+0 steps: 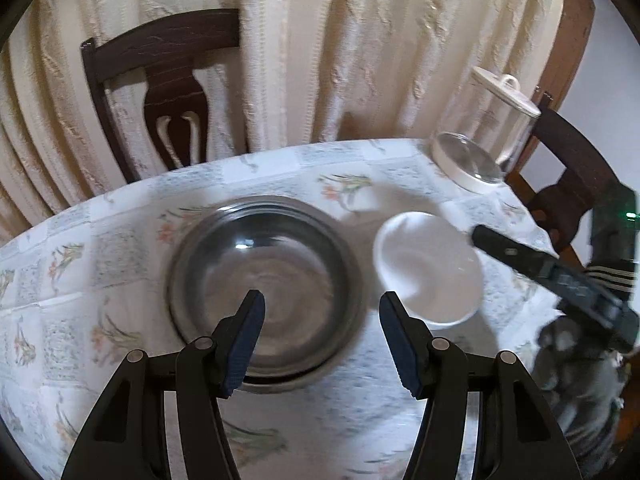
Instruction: Organize plates and bowls
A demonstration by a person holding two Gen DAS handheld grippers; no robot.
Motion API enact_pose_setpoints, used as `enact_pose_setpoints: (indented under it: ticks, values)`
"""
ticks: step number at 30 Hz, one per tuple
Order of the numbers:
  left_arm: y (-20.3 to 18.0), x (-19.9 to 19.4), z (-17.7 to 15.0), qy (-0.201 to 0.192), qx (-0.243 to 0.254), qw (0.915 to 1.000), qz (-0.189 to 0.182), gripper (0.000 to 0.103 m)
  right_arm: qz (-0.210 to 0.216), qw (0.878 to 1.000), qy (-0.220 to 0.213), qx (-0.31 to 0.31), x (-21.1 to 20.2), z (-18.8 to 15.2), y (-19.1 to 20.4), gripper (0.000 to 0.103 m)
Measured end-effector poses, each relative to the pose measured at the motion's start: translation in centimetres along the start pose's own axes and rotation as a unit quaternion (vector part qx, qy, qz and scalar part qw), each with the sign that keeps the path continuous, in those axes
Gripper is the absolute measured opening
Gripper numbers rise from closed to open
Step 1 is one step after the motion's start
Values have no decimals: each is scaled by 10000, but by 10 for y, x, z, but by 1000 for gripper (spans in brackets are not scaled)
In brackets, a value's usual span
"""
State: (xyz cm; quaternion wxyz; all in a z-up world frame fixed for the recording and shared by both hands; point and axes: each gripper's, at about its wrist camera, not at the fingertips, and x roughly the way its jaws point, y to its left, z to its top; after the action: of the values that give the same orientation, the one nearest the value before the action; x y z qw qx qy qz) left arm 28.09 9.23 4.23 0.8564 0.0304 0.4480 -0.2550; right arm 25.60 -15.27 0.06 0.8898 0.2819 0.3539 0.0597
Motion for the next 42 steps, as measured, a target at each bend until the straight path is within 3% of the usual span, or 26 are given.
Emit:
enact_pose_setpoints:
  ticks: [4,14,22,27,37,42]
  values:
    - [-19,7,1,195,-126,9992,-326,61,30,9999,118,114,6,1,-12,67]
    - [-44,31,0,540,-342,9963,-571,56,141,9994,243,212,12,0,-21,67]
    - [-41,48,-5,773,-959,9877,-966,53,199,9990,308,246,15,-1,-22,67]
    - [-41,61,-5,780,-1140,9868,-845,53,200,9988,370,267,20,-2,-23,67]
    - [-46,81,-5,753,-1081,9891,-654,51,308,9968,658,345,33,-5,-29,36]
    - [-49,80,-6,659,-863,9928,-504,48,374,9960,731,361,35,-8,-31,33]
